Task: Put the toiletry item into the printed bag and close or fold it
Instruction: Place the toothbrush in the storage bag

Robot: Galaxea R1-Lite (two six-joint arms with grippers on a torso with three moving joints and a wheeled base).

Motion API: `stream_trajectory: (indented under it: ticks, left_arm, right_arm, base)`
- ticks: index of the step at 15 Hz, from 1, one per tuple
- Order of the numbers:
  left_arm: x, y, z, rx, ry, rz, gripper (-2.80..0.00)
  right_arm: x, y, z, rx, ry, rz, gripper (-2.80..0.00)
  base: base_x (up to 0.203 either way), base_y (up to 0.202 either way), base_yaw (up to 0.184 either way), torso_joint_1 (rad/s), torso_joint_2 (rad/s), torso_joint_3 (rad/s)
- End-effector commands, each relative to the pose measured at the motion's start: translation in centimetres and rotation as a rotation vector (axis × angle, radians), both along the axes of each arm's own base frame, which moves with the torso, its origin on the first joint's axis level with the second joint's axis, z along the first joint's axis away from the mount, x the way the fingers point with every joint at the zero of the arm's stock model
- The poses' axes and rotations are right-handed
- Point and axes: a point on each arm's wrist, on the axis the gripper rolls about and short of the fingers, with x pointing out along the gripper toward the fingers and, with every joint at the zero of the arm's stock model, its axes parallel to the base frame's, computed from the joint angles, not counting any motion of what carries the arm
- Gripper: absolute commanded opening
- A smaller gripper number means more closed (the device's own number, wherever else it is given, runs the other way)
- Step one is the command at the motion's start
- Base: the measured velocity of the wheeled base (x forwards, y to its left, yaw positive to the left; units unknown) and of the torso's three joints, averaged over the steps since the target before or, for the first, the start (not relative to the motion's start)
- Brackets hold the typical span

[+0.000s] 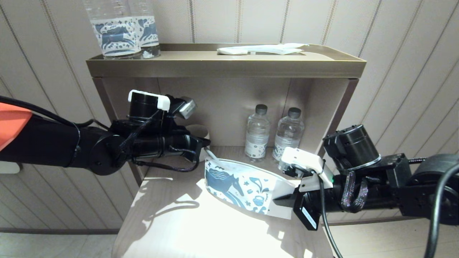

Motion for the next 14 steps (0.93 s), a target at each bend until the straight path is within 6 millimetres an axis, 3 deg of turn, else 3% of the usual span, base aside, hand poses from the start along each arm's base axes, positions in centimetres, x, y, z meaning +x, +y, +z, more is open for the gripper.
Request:
stream_trajectory:
  ticks: [1, 14]
  left_arm:
    - [-0.3, -0.5, -0.2, 0.004, 0.006, -0.016, -2.8]
    - [-2.4, -3.4, -0.7, 0.008, 0.021, -0.094, -2.8]
  right_arm:
    - [0.0, 0.0, -0.1, -0.001, 0.001, 0.003, -2.8]
    - [0.0, 0.0, 0.0, 0.0, -0.002, 0.004, -2.8]
  base:
    - [0.0, 0.0, 0.0, 0.0, 0.0, 0.0]
    - [0.0, 0.0, 0.0, 0.0, 0.0, 0.0]
